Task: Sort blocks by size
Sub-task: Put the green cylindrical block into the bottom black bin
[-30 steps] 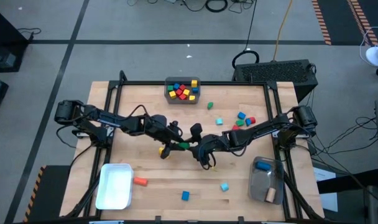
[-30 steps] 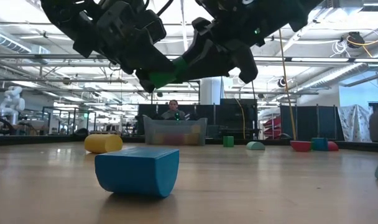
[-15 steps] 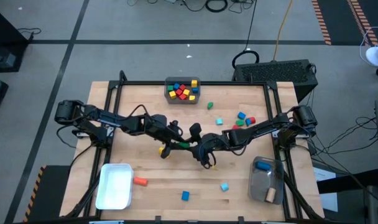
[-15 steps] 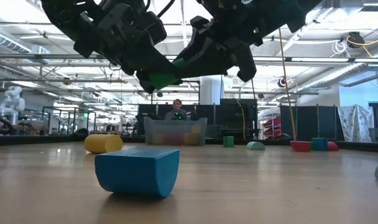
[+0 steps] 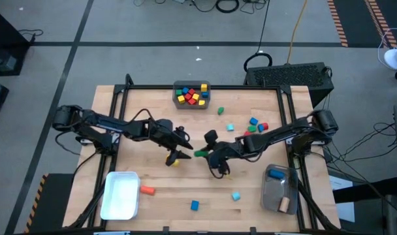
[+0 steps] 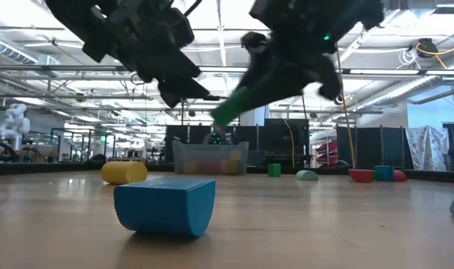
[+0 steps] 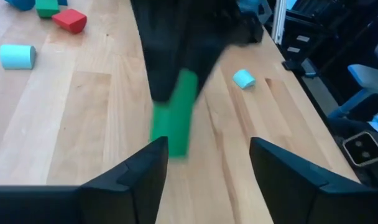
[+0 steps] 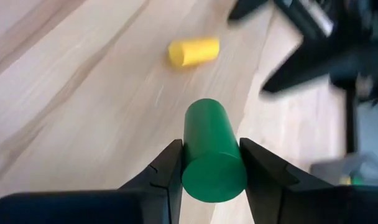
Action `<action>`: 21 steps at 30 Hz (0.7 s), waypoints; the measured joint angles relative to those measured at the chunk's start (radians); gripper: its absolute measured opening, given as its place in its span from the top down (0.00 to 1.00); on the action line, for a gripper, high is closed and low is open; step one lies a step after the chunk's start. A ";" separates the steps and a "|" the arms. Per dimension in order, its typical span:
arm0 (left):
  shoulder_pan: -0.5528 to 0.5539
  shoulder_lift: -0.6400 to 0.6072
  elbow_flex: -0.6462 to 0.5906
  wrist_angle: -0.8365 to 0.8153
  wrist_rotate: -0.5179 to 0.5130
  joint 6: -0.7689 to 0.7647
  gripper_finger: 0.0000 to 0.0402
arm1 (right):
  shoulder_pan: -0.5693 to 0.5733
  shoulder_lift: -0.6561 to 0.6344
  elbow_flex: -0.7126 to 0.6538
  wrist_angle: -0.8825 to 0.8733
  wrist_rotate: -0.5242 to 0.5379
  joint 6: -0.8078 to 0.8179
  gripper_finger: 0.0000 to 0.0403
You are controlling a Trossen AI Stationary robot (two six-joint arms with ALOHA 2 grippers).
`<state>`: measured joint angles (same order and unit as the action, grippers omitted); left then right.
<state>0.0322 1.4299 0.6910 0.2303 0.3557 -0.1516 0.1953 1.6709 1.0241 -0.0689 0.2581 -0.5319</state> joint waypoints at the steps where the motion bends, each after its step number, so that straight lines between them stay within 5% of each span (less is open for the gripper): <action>1: 0.000 -0.014 0.000 -0.020 0.000 0.000 0.43 | 0.004 -0.018 0.000 -0.040 0.000 0.026 0.72; 21: -0.061 -0.075 0.000 -0.171 -0.089 0.000 0.41 | 0.255 -0.497 0.000 -0.790 -0.186 0.722 0.71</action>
<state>-0.0292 1.3544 0.6910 0.0590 0.2663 -0.1520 0.4498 1.1737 1.0241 -0.8589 0.0722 0.1900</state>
